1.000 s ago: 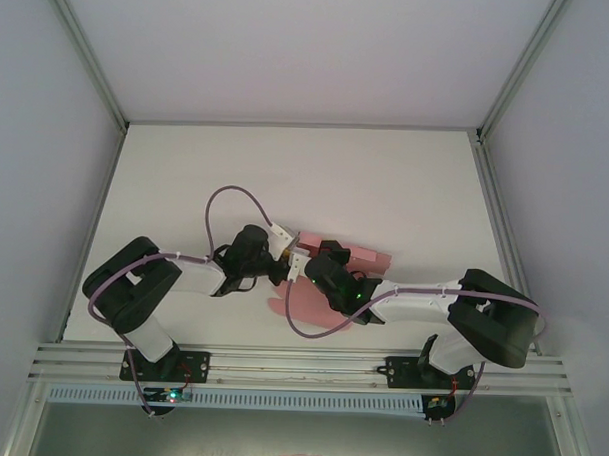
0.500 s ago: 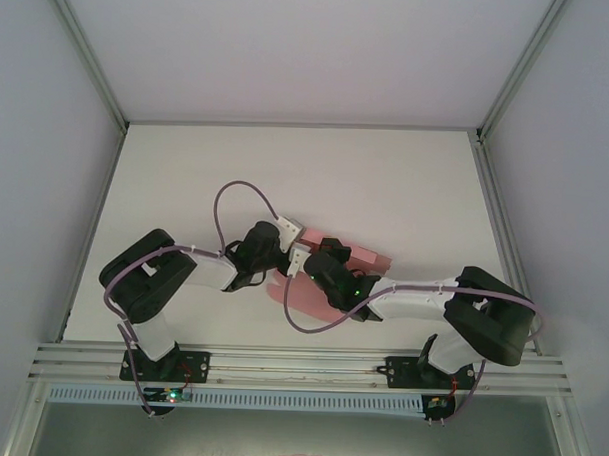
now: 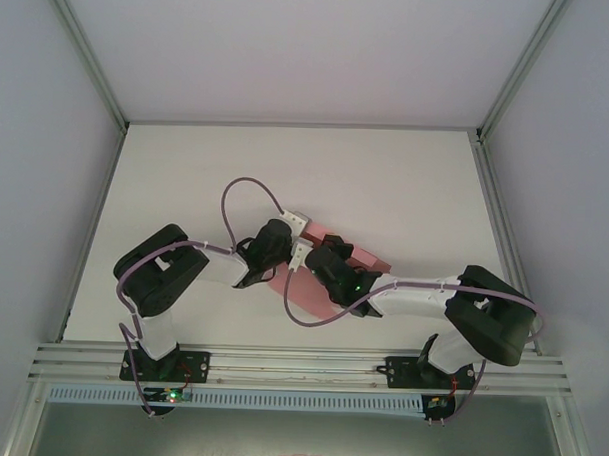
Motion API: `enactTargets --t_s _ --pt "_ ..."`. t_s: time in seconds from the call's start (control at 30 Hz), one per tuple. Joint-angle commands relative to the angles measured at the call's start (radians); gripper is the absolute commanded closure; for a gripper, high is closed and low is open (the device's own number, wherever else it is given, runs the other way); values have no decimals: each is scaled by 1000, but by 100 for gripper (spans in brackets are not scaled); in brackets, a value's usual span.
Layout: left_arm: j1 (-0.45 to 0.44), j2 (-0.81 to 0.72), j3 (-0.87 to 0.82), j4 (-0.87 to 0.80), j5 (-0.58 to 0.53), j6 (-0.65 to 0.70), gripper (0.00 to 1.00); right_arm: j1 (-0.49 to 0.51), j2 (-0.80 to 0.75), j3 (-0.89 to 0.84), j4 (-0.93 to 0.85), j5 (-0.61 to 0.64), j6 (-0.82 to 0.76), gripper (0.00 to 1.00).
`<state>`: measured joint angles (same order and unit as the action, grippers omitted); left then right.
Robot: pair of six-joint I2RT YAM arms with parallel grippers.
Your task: Assemble paper box
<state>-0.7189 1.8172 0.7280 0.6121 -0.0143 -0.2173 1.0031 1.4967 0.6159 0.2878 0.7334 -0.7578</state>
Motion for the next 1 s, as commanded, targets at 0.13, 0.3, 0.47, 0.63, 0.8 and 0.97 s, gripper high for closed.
enactTargets --t_s 0.13,0.3,0.47,0.63,0.8,0.97 --pt "-4 76 117 -61 -436 -244 100 35 -5 -45 -277 -357 118 100" --pt "-19 87 120 -141 -580 -348 100 30 -13 -51 -297 -344 148 100" --pt "-35 91 173 -364 -782 -492 100 19 -15 -44 -301 -351 167 100" --pt "-43 89 239 -607 -898 -672 100 18 -4 -28 -313 -336 175 100" --pt "-38 119 296 -773 -957 -791 100 11 -4 -26 -310 -335 160 100" --pt "-38 157 348 -896 -953 -888 100 0 -10 -20 -308 -334 159 100"
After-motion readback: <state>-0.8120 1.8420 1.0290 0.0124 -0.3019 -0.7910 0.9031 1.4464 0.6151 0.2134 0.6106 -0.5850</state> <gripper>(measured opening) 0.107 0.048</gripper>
